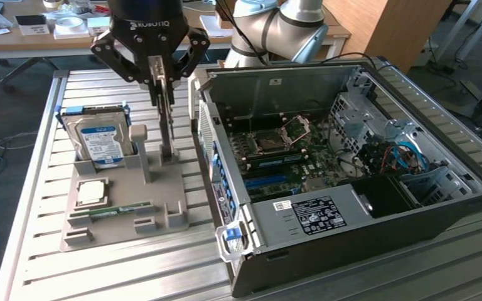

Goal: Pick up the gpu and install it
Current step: 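Pick up the gpu and move the gpu toward the slot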

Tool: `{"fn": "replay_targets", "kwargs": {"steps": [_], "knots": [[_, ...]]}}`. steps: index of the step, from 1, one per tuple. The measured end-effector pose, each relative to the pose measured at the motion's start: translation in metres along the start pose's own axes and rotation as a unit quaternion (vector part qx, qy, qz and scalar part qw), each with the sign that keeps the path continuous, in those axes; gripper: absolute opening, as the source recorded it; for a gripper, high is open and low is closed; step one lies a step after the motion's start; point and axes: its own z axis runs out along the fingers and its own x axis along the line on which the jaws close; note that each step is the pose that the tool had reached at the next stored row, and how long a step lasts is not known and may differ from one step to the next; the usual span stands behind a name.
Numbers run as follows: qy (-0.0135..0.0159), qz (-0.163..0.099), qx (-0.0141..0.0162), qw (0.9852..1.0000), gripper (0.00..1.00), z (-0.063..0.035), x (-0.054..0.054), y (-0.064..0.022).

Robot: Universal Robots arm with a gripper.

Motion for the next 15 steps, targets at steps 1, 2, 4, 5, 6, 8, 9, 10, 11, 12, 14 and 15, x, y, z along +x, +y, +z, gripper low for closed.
{"fn": "replay_targets", "kwargs": {"steps": [1, 2, 4, 5, 6, 8, 9, 10, 11, 12, 14, 15], "knots": [[0.0, 0.0, 0.0, 1.0, 0.27, 0.0, -0.001, 0.0001], [0.0, 0.0, 0.0, 1.0, 0.27, 0.0002, -0.002, 0.0001], [-0.0001, 0.0, 0.0, 1.0, 0.27, 0.0003, -0.005, 0.0002], [0.0, 0.0, 0.0, 1.0, 0.27, 0.0003, -0.006, 0.0002], [0.0, 0.0, 0.0, 1.0, 0.27, 0.0004, -0.008, 0.0003], [0.0, 0.0, 0.0, 1.0, 0.27, 0.0006, -0.012, 0.0005], [-0.0001, 0.0, 0.0, 1.0, 0.27, 0.0007, -0.015, 0.0005], [0.0, 0.0, 0.0, 1.0, 0.27, 0.0008, -0.017, 0.0007], [0.0, 0.0, 0.0, 1.0, 0.27, 0.0009, -0.02, 0.0008], [0.0, 0.0, 0.0, 1.0, 0.27, 0.001, -0.023, 0.0009], [0.0, 0.0, 0.0, 1.0, 0.27, 0.0013, -0.029, 0.0012], [0.0, 0.0, 0.0, 1.0, 0.27, 0.0014, -0.032, 0.0013]]}}
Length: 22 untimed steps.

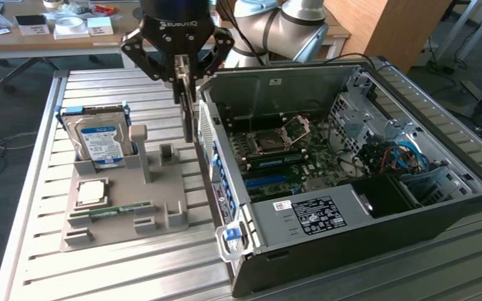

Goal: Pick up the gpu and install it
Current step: 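Pick up the gpu and move the gpu toward the slot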

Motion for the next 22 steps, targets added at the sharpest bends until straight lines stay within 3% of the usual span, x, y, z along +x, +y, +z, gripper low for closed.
{"fn": "replay_targets", "kwargs": {"steps": [22], "knots": [[0.0, 0.0, -0.0001, 1.0, 0.27, 0.0033, -0.072, 0.003]]}}
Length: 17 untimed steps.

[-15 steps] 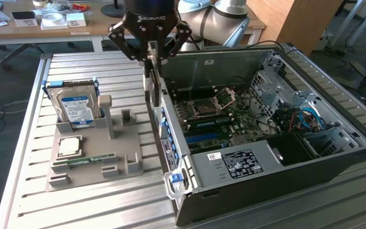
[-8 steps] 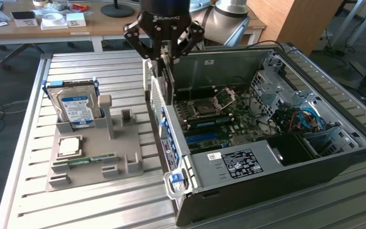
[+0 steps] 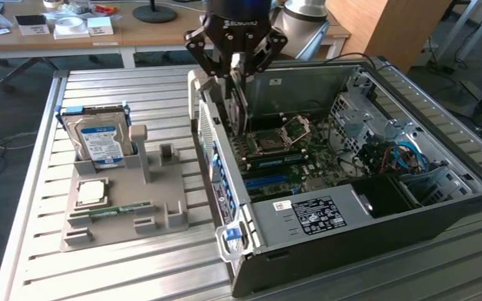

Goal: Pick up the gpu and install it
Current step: 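Pick up the gpu and move the gpu toward the slot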

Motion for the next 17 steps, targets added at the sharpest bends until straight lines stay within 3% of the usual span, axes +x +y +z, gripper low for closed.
{"fn": "replay_targets", "kwargs": {"steps": [17], "knots": [[0.0, 0.0, 0.0, 1.0, 0.27, 0.0024, -0.053, 0.0024]]}}
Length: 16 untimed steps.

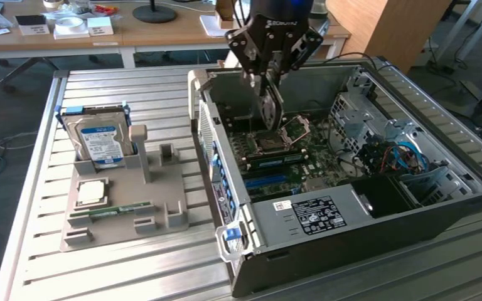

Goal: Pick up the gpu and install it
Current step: 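Pick up the gpu and move the gpu toward the slot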

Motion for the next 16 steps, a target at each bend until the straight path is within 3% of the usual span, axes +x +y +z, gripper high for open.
{"fn": "replay_targets", "kwargs": {"steps": [16], "knots": [[0.0, 0.0, 0.0, 1.0, 0.27, 0.002, -0.045, 0.002]]}}
